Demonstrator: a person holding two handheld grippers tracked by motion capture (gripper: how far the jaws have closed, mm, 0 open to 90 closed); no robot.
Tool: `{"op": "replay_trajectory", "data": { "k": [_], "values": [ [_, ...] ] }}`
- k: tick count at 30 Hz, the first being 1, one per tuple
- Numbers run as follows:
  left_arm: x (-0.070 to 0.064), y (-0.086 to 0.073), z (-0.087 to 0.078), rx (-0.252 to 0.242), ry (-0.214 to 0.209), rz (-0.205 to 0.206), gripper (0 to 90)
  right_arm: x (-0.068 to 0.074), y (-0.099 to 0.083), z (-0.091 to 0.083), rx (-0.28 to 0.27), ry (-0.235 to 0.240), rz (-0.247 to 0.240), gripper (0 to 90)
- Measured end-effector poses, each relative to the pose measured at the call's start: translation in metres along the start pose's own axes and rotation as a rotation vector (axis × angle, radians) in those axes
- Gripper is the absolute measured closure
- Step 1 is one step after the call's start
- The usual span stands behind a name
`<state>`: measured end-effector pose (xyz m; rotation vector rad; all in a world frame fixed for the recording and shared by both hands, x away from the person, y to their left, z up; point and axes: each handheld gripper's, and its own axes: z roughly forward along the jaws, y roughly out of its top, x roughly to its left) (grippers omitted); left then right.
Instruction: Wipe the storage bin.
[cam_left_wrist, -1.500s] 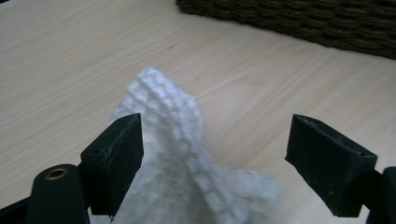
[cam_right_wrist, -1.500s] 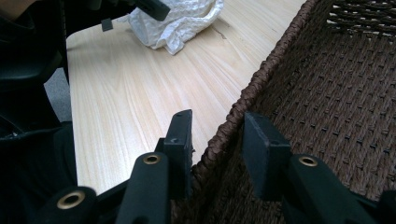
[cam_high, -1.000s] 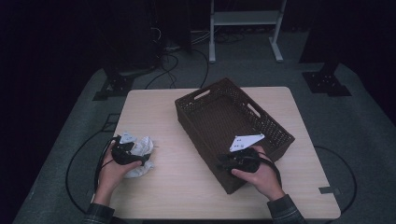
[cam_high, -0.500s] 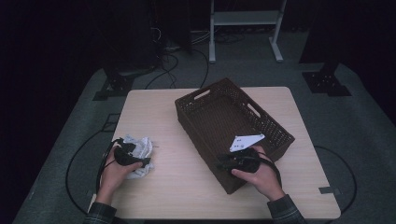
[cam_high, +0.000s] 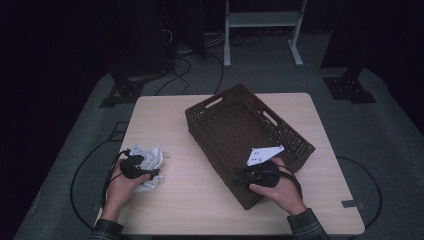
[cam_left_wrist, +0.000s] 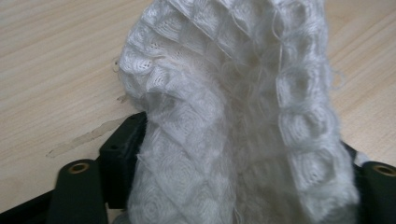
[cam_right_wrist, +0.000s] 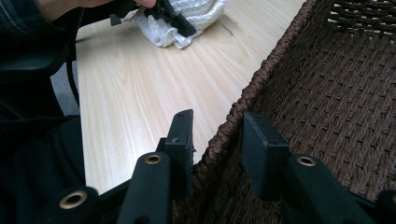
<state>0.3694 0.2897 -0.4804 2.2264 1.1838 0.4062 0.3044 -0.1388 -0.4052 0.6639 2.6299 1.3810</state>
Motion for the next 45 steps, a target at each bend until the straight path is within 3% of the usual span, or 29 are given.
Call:
{"op": "replay_trajectory", "data": {
  "k": [9,13,21,29,33,45],
  "values": [
    [-0.002,-0.004,-0.005,-0.015,-0.022,0.004,41.4,0.013,-0.008,-0.006,-0.003,0.067,-0.029,65.1],
    [-0.001,-0.004,-0.006,-0.010,-0.029,-0.006,48.5,0.017,-0.009,-0.006,0.001,0.072,-0.047,65.0],
    [-0.002,-0.003,-0.009,-0.014,-0.040,-0.021,65.1,0.016,-0.009,-0.006,-0.003,0.080,-0.031,65.0],
    [-0.002,0.007,-0.018,-0.054,-0.046,-0.049,66.3,0.016,-0.009,-0.006,-0.004,0.085,-0.028,65.0],
    [-0.004,0.013,-0.017,-0.071,-0.075,-0.069,66.3,0.016,-0.010,-0.006,-0.006,0.086,-0.024,65.0],
    [-0.007,0.028,-0.021,-0.122,-0.129,-0.058,66.3,0.021,-0.011,-0.008,-0.001,0.103,-0.042,65.2]
  ]
}}
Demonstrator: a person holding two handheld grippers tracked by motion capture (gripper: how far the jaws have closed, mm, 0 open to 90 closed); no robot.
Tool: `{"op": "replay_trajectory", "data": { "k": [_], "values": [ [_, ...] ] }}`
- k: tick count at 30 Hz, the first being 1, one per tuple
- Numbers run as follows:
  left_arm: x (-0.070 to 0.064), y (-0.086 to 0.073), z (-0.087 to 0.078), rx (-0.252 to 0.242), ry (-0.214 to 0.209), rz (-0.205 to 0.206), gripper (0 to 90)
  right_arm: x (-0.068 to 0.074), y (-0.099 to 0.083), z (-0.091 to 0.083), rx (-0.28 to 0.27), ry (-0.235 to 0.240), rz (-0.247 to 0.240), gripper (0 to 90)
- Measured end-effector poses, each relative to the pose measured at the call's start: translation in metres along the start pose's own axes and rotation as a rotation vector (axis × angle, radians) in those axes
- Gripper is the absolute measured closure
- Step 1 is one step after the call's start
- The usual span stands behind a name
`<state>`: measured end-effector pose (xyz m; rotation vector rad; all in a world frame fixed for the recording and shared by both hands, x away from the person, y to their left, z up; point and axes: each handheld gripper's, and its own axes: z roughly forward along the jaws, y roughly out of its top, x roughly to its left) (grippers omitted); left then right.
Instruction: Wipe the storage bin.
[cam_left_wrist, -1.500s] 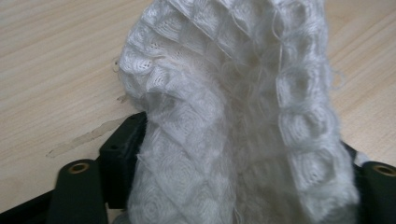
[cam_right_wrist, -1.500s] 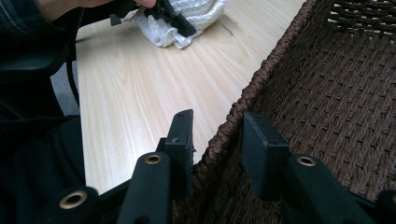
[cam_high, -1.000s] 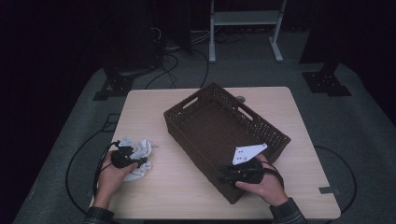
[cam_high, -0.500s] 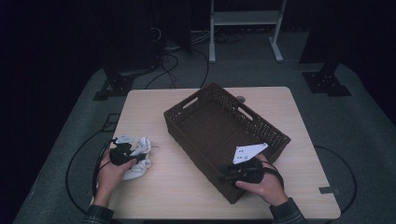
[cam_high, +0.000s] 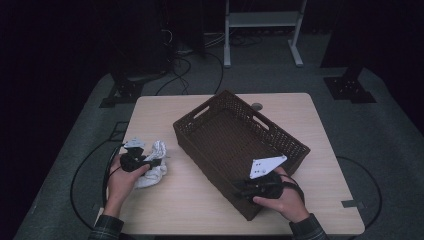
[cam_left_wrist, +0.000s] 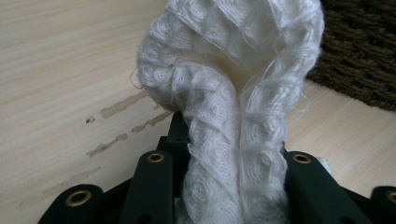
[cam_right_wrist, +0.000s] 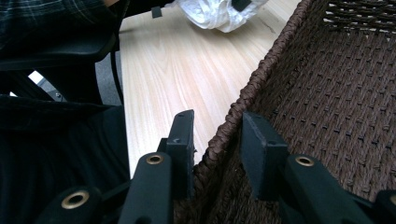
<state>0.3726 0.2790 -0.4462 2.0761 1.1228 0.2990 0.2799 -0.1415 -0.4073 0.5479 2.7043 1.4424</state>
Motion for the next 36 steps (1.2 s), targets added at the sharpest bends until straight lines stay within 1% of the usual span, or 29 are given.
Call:
{"op": "replay_trajectory", "data": {
  "k": [1,2,4,7,9,10,11,13,14,17,20,21,23,30,32,34,36],
  "values": [
    [-0.001,0.001,0.000,-0.009,-0.009,-0.005,66.3,0.000,0.000,0.000,-0.001,0.001,0.001,65.1],
    [-0.001,0.002,0.000,-0.005,-0.011,-0.004,66.3,-0.001,0.000,0.000,-0.001,0.004,0.001,65.1],
    [-0.002,0.005,-0.001,-0.013,-0.006,-0.002,66.2,-0.001,0.000,0.000,0.000,0.005,0.001,65.1],
    [-0.003,0.008,0.000,-0.019,-0.013,-0.003,66.2,-0.001,0.000,0.000,-0.001,0.003,0.001,65.1],
    [-0.003,0.013,0.003,-0.019,-0.022,0.025,66.3,0.000,0.000,0.000,-0.001,0.001,0.001,65.1],
    [-0.003,0.013,0.003,-0.019,-0.022,0.025,66.3,0.000,0.000,0.000,-0.001,0.001,0.000,65.1],
    [-0.004,0.016,0.004,-0.025,-0.026,0.029,66.3,0.000,0.000,0.000,0.000,-0.001,0.001,65.1],
    [-0.005,0.019,0.006,-0.021,-0.020,0.045,66.3,0.000,0.000,0.000,0.001,-0.001,0.001,65.1],
    [-0.005,0.021,0.006,-0.029,-0.020,0.044,66.3,0.000,0.000,0.000,0.000,0.000,0.002,65.1],
    [-0.006,0.025,0.006,-0.029,-0.021,0.057,66.3,0.000,0.000,0.000,0.000,0.000,0.002,65.1],
    [-0.006,0.028,0.007,-0.043,-0.029,0.050,66.4,0.000,0.000,0.000,0.001,-0.001,0.001,65.1],
    [-0.006,0.029,0.007,-0.036,-0.025,0.056,66.4,0.000,0.000,0.000,0.001,-0.002,0.000,65.1],
    [-0.005,0.033,0.008,-0.040,-0.022,0.068,66.5,0.000,0.000,0.000,0.001,-0.002,-0.001,65.1],
    [-0.005,0.045,0.010,-0.063,-0.020,0.070,66.6,0.000,0.001,0.000,0.000,0.000,0.001,65.1],
    [-0.004,0.047,0.010,-0.059,-0.017,0.077,66.6,0.000,0.000,0.000,0.000,0.000,0.001,65.1],
    [-0.004,0.051,0.012,-0.066,-0.019,0.078,66.6,0.000,0.000,0.000,0.000,0.000,0.000,65.1],
    [-0.004,0.053,0.013,-0.072,-0.022,0.077,66.7,0.000,0.000,0.000,0.000,0.000,0.000,65.0]
  ]
}}
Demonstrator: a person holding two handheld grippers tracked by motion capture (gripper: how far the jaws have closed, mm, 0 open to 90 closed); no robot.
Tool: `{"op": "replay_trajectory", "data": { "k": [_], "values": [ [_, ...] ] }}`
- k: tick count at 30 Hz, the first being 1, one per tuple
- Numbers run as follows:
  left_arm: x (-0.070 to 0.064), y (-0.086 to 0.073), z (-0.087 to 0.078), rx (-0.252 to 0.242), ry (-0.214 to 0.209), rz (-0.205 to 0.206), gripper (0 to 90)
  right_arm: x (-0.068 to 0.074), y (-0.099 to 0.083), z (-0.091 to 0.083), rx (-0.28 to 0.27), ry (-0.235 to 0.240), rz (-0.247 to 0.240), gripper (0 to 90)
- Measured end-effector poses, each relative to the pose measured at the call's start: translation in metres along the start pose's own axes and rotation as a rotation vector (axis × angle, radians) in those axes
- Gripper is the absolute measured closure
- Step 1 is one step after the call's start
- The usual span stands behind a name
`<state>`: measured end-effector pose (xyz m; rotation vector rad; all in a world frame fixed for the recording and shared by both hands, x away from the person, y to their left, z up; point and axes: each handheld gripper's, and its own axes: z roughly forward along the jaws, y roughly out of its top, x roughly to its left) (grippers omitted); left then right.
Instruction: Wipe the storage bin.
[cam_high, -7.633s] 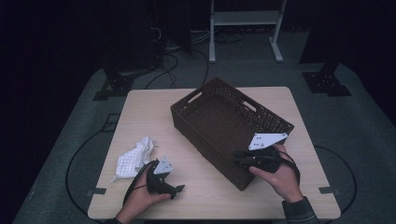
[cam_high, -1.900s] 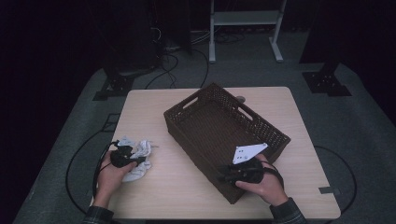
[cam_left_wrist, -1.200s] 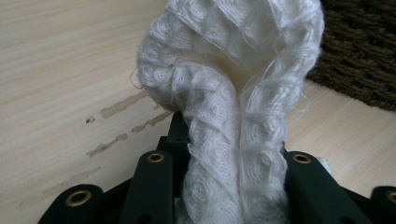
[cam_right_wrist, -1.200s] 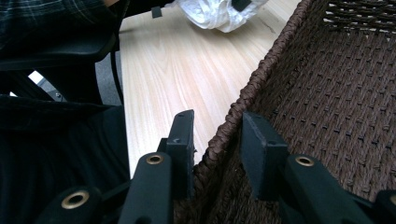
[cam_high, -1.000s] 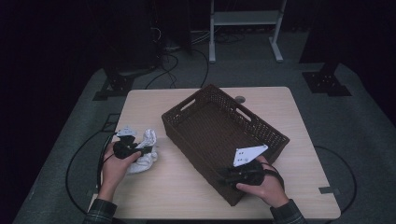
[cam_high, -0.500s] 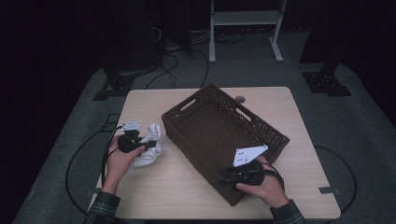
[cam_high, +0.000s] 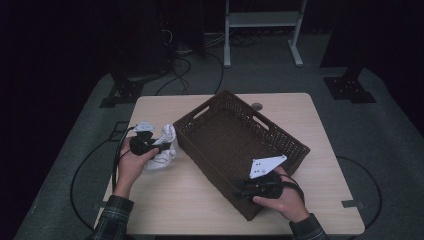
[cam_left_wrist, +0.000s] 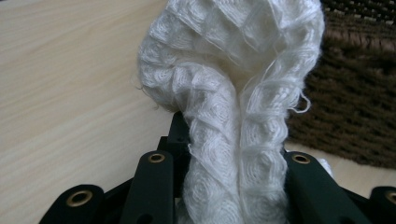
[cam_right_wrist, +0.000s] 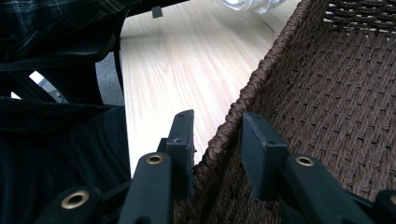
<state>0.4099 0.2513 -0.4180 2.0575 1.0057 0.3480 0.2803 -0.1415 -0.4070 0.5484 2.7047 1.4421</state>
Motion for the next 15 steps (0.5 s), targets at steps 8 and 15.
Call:
{"op": "replay_trajectory", "data": {
  "k": [8,15],
  "values": [
    [0.000,0.007,0.013,0.004,-0.007,0.020,66.8,0.000,0.000,0.000,0.000,0.000,-0.001,65.1],
    [0.000,0.011,0.022,0.014,-0.013,0.038,66.3,0.000,0.000,0.000,0.000,0.001,0.000,65.1]
  ]
}}
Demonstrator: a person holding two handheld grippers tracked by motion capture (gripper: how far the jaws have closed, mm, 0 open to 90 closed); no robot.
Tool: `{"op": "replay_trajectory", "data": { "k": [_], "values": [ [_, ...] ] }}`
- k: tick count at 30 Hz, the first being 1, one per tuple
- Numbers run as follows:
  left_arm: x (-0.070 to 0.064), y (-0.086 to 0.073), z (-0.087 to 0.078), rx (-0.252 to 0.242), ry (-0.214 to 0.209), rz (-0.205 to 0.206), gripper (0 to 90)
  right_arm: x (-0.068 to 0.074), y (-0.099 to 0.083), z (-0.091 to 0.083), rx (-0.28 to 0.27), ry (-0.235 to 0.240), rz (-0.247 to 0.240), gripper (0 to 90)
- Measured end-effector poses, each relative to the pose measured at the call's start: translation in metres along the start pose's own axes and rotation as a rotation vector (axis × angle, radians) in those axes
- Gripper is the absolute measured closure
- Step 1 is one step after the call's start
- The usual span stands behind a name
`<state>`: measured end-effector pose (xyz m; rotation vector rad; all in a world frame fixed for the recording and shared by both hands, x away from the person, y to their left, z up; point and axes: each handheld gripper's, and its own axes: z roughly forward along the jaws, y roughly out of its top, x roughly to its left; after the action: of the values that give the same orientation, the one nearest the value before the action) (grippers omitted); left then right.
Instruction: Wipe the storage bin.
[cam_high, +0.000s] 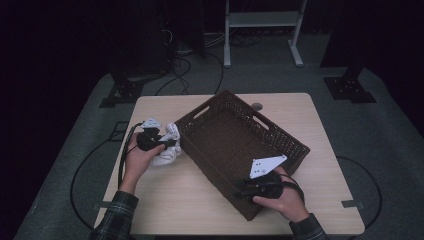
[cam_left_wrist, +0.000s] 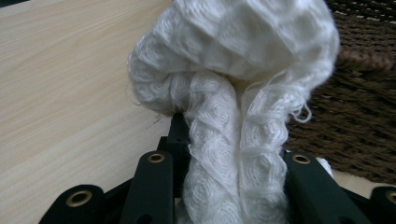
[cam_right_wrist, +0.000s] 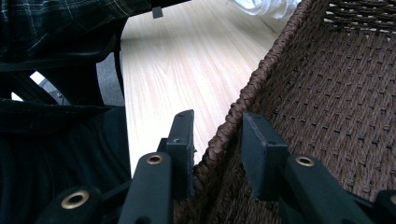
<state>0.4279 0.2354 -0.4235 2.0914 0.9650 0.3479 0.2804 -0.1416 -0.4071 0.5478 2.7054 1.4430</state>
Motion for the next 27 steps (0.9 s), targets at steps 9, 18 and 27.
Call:
{"op": "replay_trajectory", "data": {
  "k": [9,18,27],
  "values": [
    [0.002,0.003,0.005,0.019,-0.023,0.007,66.6,0.000,0.000,0.000,0.001,0.001,0.000,65.0],
    [0.003,0.001,0.008,-0.002,-0.043,-0.041,66.5,0.000,0.000,0.000,0.000,0.001,-0.001,65.0],
    [0.004,-0.003,0.017,0.058,-0.034,-0.033,67.7,-0.001,0.000,0.000,-0.002,0.004,0.001,65.0]
  ]
}}
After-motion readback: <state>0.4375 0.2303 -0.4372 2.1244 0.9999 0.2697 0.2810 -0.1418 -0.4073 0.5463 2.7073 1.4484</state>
